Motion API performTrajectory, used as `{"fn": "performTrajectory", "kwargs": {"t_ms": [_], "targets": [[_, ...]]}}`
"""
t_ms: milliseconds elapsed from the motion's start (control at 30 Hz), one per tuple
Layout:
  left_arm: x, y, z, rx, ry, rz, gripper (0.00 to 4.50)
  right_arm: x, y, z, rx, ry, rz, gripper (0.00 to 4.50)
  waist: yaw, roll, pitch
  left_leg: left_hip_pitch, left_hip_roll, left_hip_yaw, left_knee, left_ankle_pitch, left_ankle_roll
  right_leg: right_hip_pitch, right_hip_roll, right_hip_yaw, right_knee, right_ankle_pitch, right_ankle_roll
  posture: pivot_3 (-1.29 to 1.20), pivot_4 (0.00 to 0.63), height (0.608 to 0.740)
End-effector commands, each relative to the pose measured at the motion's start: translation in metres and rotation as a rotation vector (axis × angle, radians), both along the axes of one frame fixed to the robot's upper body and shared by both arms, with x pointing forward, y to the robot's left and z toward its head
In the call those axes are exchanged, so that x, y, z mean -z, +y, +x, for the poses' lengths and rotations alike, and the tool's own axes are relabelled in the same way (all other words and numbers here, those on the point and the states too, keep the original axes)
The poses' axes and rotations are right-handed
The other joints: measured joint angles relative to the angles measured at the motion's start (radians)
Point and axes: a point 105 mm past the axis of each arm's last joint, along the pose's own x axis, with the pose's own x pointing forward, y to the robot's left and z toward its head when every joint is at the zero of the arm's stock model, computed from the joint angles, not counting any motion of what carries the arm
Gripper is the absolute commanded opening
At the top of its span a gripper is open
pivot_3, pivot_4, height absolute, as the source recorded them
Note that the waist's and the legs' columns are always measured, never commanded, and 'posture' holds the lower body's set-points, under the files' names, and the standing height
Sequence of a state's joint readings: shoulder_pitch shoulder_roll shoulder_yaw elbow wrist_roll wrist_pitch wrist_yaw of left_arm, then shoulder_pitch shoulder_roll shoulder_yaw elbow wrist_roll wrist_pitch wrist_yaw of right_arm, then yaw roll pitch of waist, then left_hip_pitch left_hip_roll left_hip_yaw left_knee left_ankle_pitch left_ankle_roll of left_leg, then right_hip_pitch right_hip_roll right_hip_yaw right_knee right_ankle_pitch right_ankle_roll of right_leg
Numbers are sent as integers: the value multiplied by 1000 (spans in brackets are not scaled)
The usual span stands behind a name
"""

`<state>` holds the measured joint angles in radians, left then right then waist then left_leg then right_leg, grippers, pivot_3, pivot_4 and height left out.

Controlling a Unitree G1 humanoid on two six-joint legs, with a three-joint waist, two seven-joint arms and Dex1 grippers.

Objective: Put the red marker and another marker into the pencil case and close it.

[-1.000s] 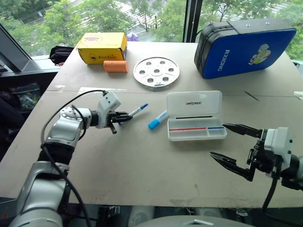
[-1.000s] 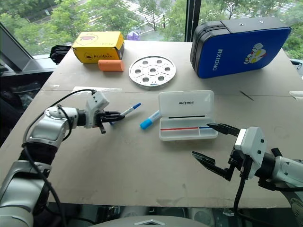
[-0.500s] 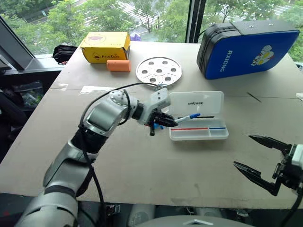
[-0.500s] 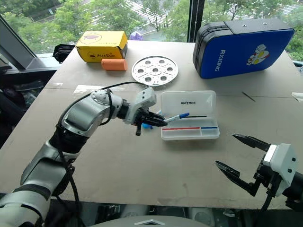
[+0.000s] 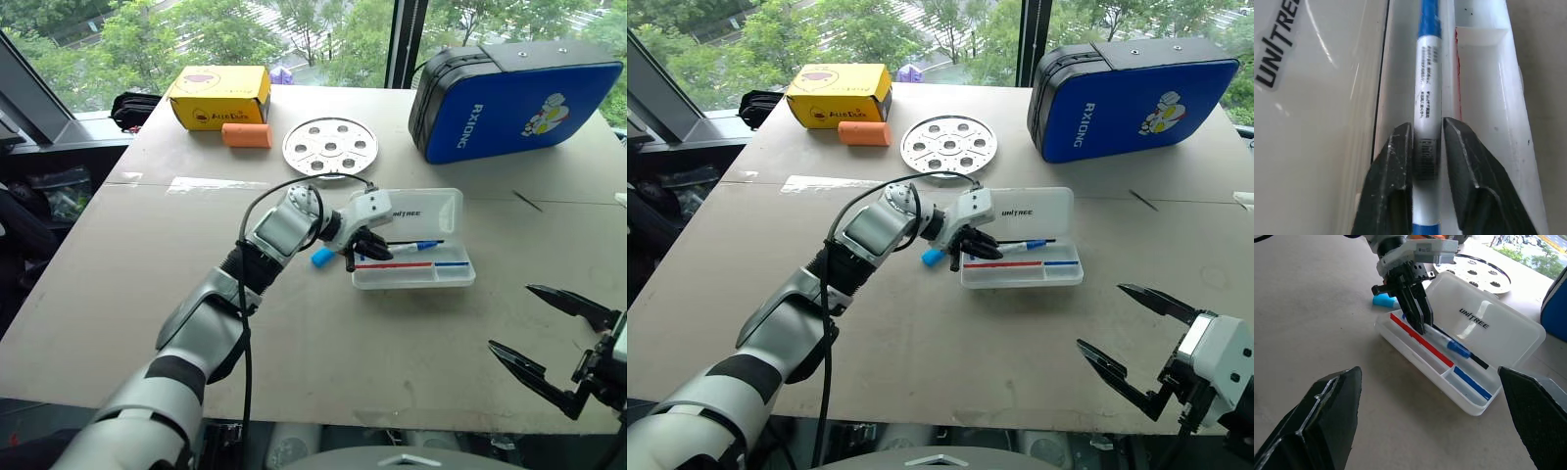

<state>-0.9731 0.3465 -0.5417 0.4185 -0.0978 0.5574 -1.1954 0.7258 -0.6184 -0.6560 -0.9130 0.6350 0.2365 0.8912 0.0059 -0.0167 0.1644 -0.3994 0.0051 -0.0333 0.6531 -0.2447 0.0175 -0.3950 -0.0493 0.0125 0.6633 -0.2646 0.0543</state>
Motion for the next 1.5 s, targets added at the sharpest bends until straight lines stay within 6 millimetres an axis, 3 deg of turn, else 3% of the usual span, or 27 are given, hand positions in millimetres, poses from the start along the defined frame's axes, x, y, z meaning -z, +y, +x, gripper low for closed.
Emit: {"fn": "performTrajectory", "kwargs": {"t_ms": [33,67,167,300,433,533,700,800,900,1000,1067,1167,1333,1433,1500], "targets": [[-22,-2,2,22,-56,-39,2708,-9,0,-3,7,-46,-26,4500,0,0,0,0,0,0,0,0,0,0,0,0,0,0,0,0,150,740],[-31,7,-2,7,-31,-80,3258,-9,1,-4,5,-44,-23,4500,-1,0,0,0,0,0,0,0,0,0,0,0,0,0,0,0,150,740],[-45,34,-14,-57,14,-152,3258,-9,3,-5,-4,-39,-14,4500,-15,1,1,0,2,-2,0,0,0,-1,0,1,1,0,0,0,150,740],[-53,71,-25,-282,26,-249,3258,-8,6,-2,-18,-41,-5,4500,-18,3,-1,2,5,-2,-2,0,0,-1,0,2,2,0,0,0,150,740],[-46,94,-26,-516,-19,-297,3258,-8,7,2,-29,-45,9,4500,-5,2,0,1,4,-3,0,0,0,-1,-1,2,1,0,0,0,150,740],[-24,97,-21,-643,-43,-266,3258,-9,10,7,-59,-46,23,4500,9,2,-1,1,3,-2,1,0,0,0,-2,2,1,0,0,0,150,740],[-5,86,-13,-658,-76,-216,3258,-11,9,11,-73,-47,13,4500,10,1,-1,1,1,-3,1,0,0,1,-3,1,1,0,0,0,150,740],[19,87,-5,-663,-84,-138,3258,-12,9,9,-69,-46,5,4500,6,2,-1,2,0,-2,1,0,0,1,-3,2,1,0,0,0,150,740],[35,93,-1,-663,-88,-85,2390,-12,9,6,-57,-45,-1,4500,7,3,-3,2,0,-2,0,0,0,1,-2,2,1,0,0,0,150,740],[41,98,-3,-642,-93,-56,1030,-12,8,6,-49,-45,-2,4500,7,3,-4,3,0,-1,0,0,0,1,-3,3,1,0,0,0,150,740],[43,105,-6,-625,-99,-41,727,-11,7,6,-42,-45,-3,4500,6,3,-6,3,1,-1,0,0,0,2,-3,3,1,0,0,0,150,740],[37,120,-11,-623,-112,-61,742,-10,7,6,-38,-44,-1,4500,2,3,-8,4,1,-1,0,0,0,2,-2,3,1,0,0,0,150,740],[22,171,-35,-624,-96,-10,742,-8,5,8,-41,-41,4,4500,-21,4,-9,5,5,-1,-3,0,0,1,0,4,1,0,0,0,150,740],[-18,162,-82,-338,19,-133,742,-6,4,8,-72,-26,16,4500,-28,2,-7,5,6,0,-3,0,0,0,1,4,2,0,-1,0,150,740],[-32,149,-95,-217,55,-179,742,-5,3,7,-89,-18,20,4500,-9,3,-7,4,6,-1,-4,0,0,-1,0,3,1,0,-1,0,150,740]]}}
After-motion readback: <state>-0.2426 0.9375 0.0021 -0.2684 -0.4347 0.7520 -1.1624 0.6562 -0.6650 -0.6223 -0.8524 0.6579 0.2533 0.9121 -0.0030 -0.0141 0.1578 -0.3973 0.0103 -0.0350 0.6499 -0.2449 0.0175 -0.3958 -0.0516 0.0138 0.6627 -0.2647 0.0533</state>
